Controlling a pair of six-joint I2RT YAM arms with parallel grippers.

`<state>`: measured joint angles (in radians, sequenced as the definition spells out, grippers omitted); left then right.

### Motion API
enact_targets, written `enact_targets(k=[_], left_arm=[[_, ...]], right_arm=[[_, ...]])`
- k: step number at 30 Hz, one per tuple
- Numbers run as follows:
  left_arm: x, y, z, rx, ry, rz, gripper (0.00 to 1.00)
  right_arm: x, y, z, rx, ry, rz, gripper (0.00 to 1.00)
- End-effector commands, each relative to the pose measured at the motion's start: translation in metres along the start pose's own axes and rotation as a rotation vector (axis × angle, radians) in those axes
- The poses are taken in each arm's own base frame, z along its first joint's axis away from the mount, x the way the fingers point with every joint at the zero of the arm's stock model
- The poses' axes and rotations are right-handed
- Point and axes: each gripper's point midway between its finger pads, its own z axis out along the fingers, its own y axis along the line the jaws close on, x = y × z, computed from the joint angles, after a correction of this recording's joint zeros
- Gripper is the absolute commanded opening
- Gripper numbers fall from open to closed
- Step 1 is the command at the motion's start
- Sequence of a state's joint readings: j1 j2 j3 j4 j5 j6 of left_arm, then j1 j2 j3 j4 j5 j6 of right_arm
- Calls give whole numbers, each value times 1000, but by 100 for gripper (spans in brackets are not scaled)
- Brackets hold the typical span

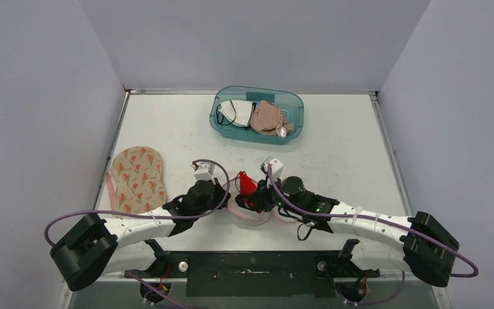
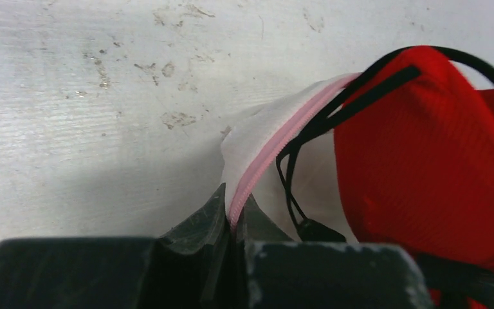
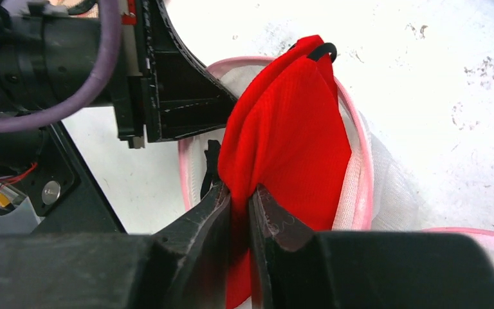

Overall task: Unzip the laundry bag and remove the bra
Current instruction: Pick up the bra from the laundry bag.

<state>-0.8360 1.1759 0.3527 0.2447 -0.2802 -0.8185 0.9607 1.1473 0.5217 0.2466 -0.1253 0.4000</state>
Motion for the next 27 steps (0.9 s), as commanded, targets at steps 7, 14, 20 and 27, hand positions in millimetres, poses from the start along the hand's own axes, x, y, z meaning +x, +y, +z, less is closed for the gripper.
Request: enact_targets(k=[7, 14, 20, 27], left_arm=[[-8, -43, -3, 200, -31, -46, 0], [-4, -44, -2, 205, -20, -49, 0], [-5, -46, -2, 212, -23, -51, 0], [-5, -49, -3, 218, -22, -50, 0]], right_arm=[[-4, -7, 3, 32, -38, 33, 46], [-2, -12, 4, 77, -12, 23, 66], [0, 0, 11, 119, 19, -60, 79], [-1, 11, 22, 159, -5, -74, 79]])
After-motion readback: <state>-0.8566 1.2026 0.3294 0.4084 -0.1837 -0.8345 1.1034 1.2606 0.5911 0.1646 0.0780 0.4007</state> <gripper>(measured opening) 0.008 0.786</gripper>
